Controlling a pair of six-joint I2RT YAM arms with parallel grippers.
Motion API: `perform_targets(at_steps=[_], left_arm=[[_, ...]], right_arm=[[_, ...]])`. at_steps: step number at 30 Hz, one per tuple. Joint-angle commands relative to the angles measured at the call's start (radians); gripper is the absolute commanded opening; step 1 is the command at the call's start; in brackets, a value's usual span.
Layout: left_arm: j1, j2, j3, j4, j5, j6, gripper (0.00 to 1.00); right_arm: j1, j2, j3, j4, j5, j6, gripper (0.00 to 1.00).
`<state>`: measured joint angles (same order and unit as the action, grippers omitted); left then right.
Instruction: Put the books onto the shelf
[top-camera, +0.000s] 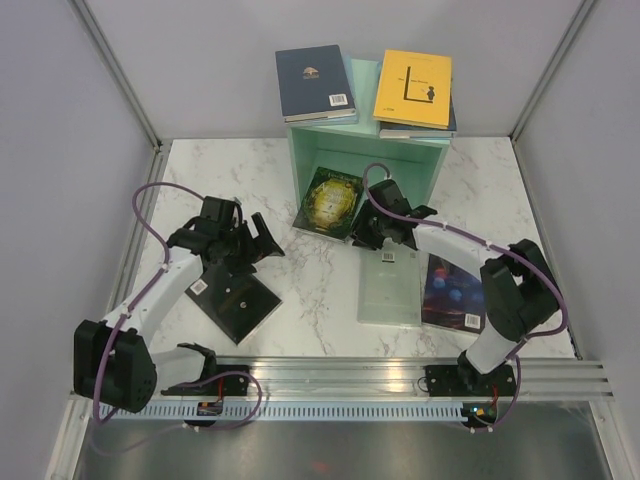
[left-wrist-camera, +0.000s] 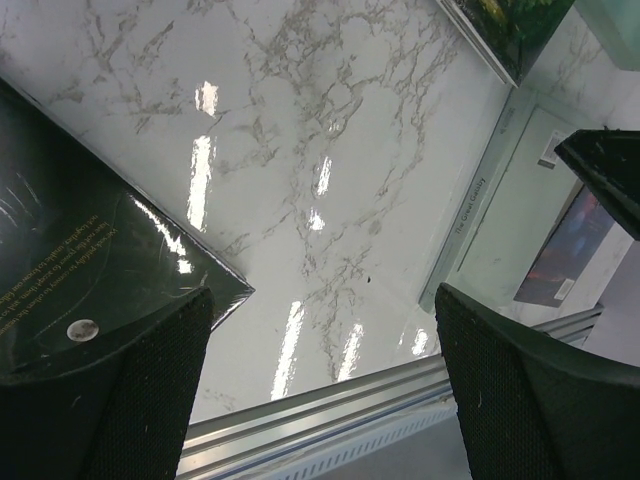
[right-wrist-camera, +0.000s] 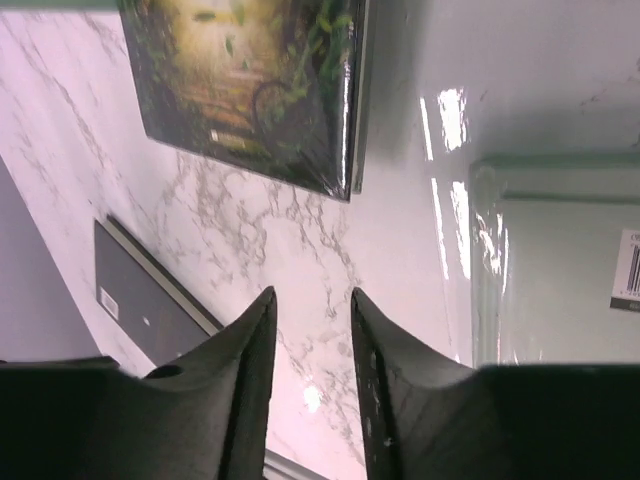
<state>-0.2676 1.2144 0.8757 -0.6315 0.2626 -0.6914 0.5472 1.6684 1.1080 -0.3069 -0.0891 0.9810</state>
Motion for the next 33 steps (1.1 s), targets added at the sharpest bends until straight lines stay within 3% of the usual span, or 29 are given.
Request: perform_targets(at_steps=[1,2,5,17,33], left_arm=[[-0.008,-0.039,-0.009,0.023,-0.017,-0.037,0.93],[-0.009,-0.042,-0.012,0.021,-0.016,-0.039,0.93],[-0.012,-0.059,-0.024,0.021,-0.019,-0.048,0.93],[-0.013,-0.131,-0.083,0.016,-0.014,-0.062,0.93],[-0.013,-0.182,-0.083,-0.020,0.012,-0.043,0.93]], right_arm=[[0.023,-0.025,-0.048,-0.009,0.006,0.002,0.30],[0.028,-0.022,-0.056,-0.002,0.005,0.010,0.15],[0.049,-0.006,-0.069,0.023,0.003,0.025,0.00],[0.111,0.143,0.001,0.094,0.034,0.096,0.00],[0.063,0.438,0.259,0.048,0.135,0.171,0.00]])
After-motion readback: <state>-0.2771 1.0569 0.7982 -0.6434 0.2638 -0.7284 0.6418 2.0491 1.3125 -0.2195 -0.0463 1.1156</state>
